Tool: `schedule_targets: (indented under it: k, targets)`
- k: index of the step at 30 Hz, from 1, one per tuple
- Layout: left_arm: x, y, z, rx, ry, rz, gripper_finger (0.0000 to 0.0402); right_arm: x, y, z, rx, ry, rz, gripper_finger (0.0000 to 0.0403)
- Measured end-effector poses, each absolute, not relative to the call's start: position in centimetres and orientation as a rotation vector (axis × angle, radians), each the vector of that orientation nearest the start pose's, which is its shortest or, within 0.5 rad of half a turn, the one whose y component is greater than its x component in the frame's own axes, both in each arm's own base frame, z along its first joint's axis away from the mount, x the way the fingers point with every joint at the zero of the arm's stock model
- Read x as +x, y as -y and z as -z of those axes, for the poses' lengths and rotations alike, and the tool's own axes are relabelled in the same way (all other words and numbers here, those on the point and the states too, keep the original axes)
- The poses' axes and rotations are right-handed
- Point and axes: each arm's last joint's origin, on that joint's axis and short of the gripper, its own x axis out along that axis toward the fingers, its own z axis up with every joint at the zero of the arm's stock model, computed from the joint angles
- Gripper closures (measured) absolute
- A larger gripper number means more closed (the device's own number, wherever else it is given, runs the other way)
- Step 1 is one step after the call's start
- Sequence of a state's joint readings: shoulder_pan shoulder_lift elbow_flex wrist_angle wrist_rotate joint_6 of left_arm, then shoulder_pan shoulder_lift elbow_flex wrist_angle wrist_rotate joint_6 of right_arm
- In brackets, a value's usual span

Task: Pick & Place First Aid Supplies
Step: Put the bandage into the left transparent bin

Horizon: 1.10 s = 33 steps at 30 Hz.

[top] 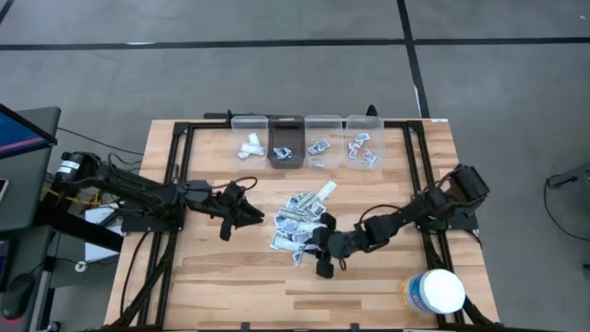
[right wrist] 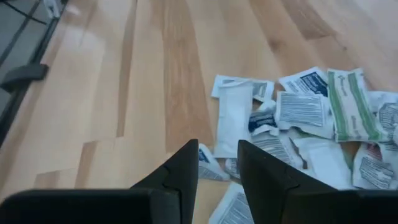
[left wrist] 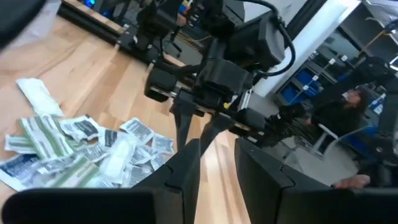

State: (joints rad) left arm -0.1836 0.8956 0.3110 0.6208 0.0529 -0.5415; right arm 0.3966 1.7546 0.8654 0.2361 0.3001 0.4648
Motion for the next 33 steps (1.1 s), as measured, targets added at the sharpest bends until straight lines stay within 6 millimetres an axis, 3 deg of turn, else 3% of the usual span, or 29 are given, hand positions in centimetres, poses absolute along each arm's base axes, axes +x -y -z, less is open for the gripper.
schedule_targets:
  k: [5,16,21,33]
  targets:
    - [18.9,4.8,-21.9,-0.556,-0.076,0.205,0.0302,32.8,-12.3,-15.6,0.232,-0.614,0.063,0.0296]
    - [19.4,5.1,-21.1,-0.546,-0.113,0.176,0.0302,28.4,-10.5,-17.2,0.170,-0.916,0.239,0.0296]
    - [19.3,5.1,-21.3,-0.548,-0.097,0.180,0.0302,27.2,-9.9,-17.5,0.187,-0.991,0.303,0.0296]
    - [17.9,3.8,-23.6,-0.407,0.058,0.167,0.0302,27.5,-7.7,-17.5,0.121,-0.957,0.479,0.0296]
